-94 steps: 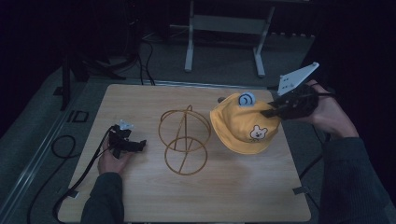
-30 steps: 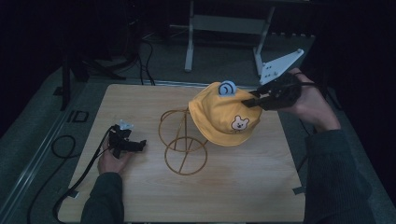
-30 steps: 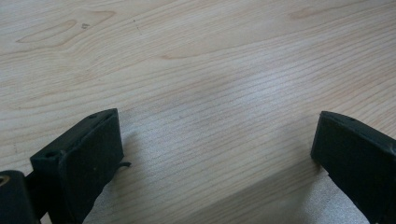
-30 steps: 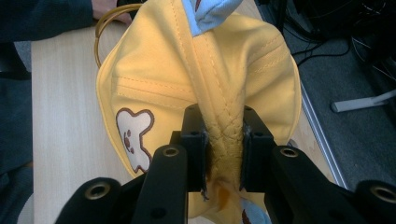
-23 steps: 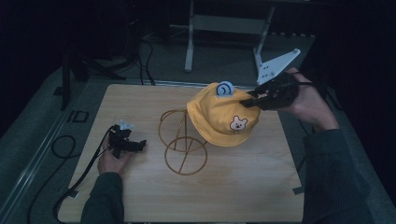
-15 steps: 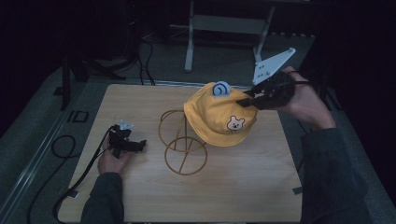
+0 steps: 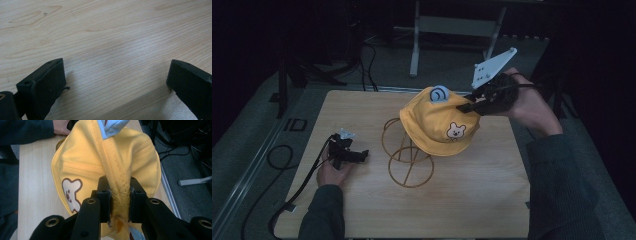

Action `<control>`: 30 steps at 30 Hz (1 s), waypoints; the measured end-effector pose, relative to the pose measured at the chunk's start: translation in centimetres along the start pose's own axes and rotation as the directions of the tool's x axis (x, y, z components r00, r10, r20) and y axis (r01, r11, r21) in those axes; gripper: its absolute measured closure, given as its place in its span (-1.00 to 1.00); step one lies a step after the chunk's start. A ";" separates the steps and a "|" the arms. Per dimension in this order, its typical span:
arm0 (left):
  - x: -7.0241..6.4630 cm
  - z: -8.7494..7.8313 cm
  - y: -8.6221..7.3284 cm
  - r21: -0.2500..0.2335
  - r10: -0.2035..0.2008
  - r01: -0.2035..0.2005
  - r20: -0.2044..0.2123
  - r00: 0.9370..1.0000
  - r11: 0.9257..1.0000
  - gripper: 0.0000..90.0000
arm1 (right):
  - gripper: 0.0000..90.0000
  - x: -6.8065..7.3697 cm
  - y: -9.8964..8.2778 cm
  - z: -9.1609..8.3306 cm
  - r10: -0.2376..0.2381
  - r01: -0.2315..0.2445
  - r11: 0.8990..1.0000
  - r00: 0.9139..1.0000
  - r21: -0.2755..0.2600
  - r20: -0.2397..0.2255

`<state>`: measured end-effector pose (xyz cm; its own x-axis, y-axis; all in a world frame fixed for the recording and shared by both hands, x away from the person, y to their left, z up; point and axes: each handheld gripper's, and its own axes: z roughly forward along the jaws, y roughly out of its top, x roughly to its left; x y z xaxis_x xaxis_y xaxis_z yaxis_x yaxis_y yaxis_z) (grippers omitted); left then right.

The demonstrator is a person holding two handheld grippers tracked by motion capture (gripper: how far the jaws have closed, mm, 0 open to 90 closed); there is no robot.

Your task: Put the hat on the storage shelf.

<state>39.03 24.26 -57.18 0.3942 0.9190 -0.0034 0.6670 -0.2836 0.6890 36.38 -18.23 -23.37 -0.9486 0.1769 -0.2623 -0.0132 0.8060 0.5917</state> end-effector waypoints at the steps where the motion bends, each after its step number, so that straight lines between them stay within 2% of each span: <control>1: 0.0 0.0 0.0 0.000 0.001 -0.001 0.000 1.000 1.000 -0.95 | 0.68 0.0 0.2 0.1 -0.001 0.001 1.000 1.000 0.001 -0.002; 8: 0.0 0.0 0.0 0.000 0.001 -0.001 0.000 1.000 1.000 -0.96 | 0.68 0.1 1.1 0.8 -0.005 0.006 1.000 1.000 0.028 -0.007; 17: 0.0 0.0 0.0 0.000 0.001 -0.001 0.001 1.000 1.000 -0.95 | 0.68 0.3 3.1 1.7 -0.027 0.027 0.999 0.999 0.026 -0.021; 21: 0.0 0.0 0.0 0.000 0.001 -0.001 0.000 1.000 1.000 -0.96 | 0.68 0.4 3.8 2.4 -0.043 0.044 0.998 0.999 0.051 -0.023; 30: 0.0 0.0 0.0 0.000 0.001 -0.001 0.001 1.000 1.000 -0.96 | 0.67 0.7 5.3 3.3 -0.062 0.064 0.997 0.997 0.044 -0.039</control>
<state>39.04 24.27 -57.18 0.3955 0.9185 -0.0030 0.6667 -0.2848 0.6888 36.70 -11.99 -22.92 -0.9576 0.1043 -0.2685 -0.0600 0.8395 0.5400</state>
